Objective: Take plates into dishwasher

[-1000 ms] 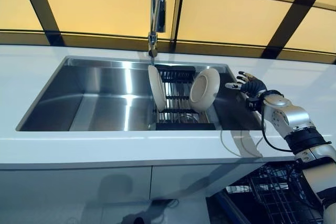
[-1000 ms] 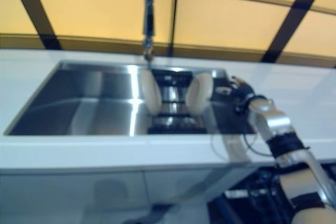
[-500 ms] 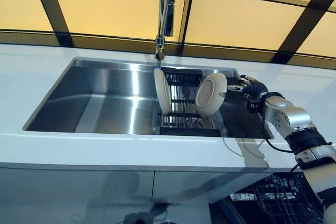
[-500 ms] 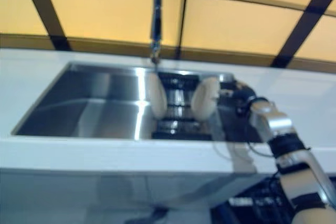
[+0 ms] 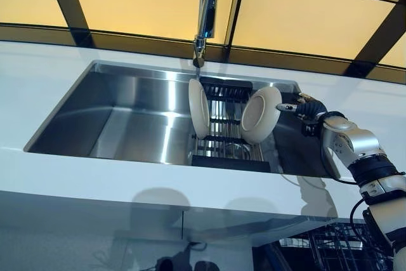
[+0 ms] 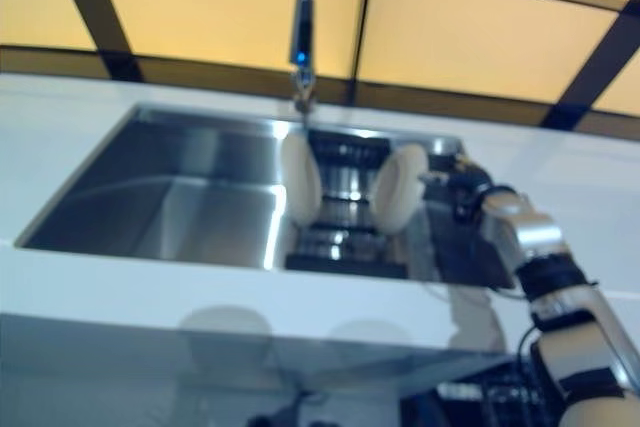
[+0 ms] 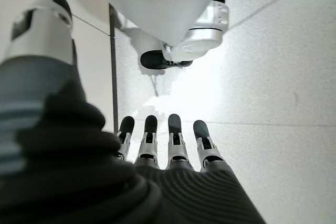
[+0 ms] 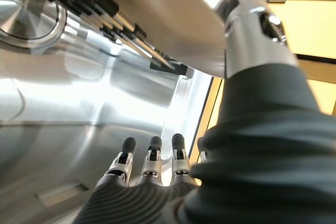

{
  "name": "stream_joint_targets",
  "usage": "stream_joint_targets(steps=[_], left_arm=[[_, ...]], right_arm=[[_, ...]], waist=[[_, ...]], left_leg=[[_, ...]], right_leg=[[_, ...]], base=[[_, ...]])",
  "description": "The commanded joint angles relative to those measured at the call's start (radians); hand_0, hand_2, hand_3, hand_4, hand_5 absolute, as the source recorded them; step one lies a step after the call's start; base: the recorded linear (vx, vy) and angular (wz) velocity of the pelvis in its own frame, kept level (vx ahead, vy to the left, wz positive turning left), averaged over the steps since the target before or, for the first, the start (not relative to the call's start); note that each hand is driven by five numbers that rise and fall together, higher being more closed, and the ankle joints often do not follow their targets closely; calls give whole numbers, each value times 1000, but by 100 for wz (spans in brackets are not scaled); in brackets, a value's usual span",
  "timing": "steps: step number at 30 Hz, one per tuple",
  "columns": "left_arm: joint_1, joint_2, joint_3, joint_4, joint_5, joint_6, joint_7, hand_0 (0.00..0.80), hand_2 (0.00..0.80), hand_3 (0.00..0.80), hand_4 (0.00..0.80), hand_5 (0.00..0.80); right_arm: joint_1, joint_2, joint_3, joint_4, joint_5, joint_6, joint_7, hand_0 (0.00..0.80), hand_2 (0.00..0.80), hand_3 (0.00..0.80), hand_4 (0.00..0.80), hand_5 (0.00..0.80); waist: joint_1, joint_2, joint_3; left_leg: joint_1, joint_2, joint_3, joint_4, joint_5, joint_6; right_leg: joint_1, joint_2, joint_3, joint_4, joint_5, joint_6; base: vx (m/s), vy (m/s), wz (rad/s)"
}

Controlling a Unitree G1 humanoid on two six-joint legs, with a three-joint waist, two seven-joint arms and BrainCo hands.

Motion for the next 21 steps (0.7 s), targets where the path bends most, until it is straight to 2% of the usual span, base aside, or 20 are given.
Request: stream_joint_targets(steps=[1,21], left_arm=[[-21,25,-27,45,47,-18,10,0,0,0,0,0],[-22,27,-27,49,25,-34,13,0,0,0,0,0]], right_arm=[[-80,-43,14,12,26,-32,2,0,0,0,0,0],[-101,-27,27,8,82,2,11,0,0,0,0,0]], waist=[[18,-14,-19],[19,-26,-5]], left_leg=[[45,-11,29,-1,-79,7],[49,-7,33,-1,-88,7]], right_leg=[[-32,-39,2,9,68,87],[-35,-44,0,11,67,92]], base=[[0,0,0],[0,0,0]])
